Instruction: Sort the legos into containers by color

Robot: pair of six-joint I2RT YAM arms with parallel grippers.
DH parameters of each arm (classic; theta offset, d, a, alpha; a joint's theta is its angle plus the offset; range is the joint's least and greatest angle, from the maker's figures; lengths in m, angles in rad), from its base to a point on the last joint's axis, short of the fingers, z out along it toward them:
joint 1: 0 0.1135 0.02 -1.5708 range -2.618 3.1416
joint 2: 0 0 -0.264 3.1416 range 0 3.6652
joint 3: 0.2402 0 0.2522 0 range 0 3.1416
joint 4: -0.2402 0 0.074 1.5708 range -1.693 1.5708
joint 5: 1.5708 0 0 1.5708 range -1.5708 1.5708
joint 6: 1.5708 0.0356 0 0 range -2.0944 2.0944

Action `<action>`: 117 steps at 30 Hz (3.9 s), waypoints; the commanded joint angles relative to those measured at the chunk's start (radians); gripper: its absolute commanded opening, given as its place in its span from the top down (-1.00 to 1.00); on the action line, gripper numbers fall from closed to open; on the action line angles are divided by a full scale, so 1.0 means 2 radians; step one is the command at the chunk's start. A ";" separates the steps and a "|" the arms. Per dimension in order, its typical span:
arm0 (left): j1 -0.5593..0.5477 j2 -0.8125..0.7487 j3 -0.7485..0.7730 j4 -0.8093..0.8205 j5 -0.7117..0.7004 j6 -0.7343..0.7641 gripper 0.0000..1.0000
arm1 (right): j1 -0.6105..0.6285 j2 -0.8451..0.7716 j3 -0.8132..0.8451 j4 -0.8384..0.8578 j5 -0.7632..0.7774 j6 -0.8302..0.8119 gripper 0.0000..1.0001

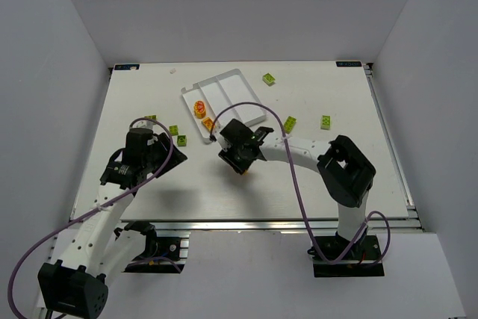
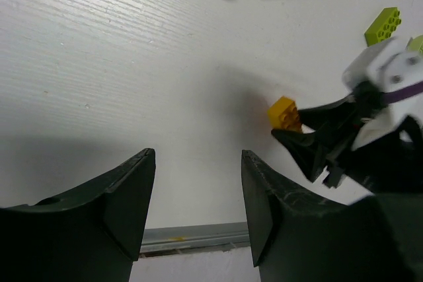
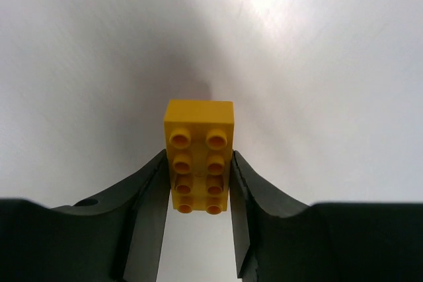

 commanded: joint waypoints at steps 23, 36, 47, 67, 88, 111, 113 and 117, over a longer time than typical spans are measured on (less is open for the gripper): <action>0.006 0.004 0.006 0.024 -0.059 -0.020 -0.33 | -0.066 0.269 0.425 0.130 -0.022 -0.105 0.22; 0.006 0.175 0.044 0.093 -0.107 0.029 -0.26 | -0.124 0.161 0.373 0.094 -0.183 -0.069 0.34; 0.006 0.396 0.184 0.097 -0.149 0.101 -0.26 | -0.273 0.011 0.212 0.081 -0.454 -0.079 -0.74; 0.006 0.511 0.291 0.059 -0.116 0.188 0.56 | -0.364 -0.054 0.127 0.102 -0.479 -0.069 -0.66; -0.015 0.619 0.536 0.185 0.168 0.072 0.81 | -0.395 -0.053 0.124 0.047 -0.386 -0.097 0.72; -0.035 0.700 0.605 0.075 0.061 0.080 -0.37 | -0.394 -0.008 0.100 0.007 -0.201 -0.004 -0.12; -0.035 0.690 0.610 0.076 0.062 0.080 -0.38 | -0.393 -0.004 0.097 0.010 -0.182 0.029 -0.12; -0.035 0.642 0.596 0.087 0.053 0.080 -0.36 | -0.381 0.008 0.101 0.004 -0.141 0.078 -0.39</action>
